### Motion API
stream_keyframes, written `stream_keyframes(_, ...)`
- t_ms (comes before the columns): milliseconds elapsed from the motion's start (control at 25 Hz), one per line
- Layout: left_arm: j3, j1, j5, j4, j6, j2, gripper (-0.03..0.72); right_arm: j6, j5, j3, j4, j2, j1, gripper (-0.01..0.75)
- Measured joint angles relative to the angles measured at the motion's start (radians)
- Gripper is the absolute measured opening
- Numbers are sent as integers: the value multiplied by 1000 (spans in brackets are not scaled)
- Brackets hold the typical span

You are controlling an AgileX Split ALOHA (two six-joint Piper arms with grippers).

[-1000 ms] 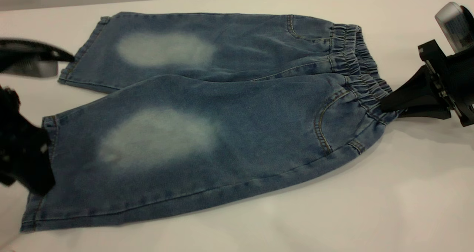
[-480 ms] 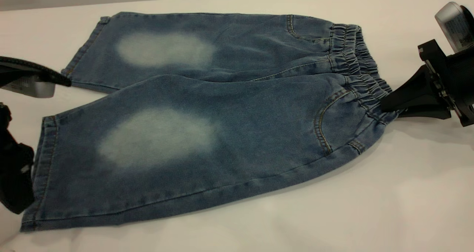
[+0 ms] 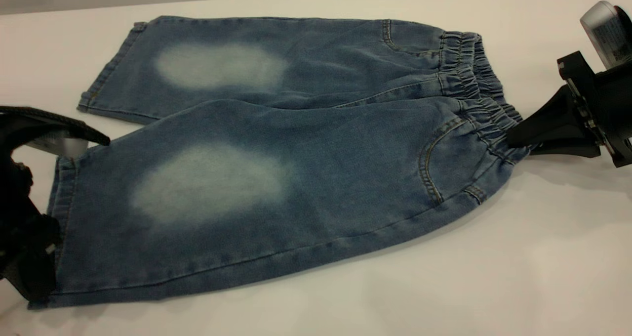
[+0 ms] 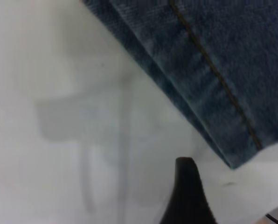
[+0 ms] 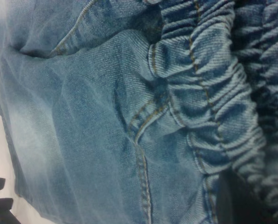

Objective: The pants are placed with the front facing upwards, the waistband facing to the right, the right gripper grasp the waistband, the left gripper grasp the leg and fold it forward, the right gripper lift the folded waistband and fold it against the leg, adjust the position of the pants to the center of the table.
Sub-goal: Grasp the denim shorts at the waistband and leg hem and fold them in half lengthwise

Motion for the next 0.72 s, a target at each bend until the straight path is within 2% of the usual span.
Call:
stream_keyframes(360, -2, 0, -122, -15, 1, 36, 454, 0, 0, 0, 0, 0, 0, 45)
stream_keyframes(720, -6, -8, -136, -78, 1, 92, 456, -1, 0, 0, 1, 0, 0, 49)
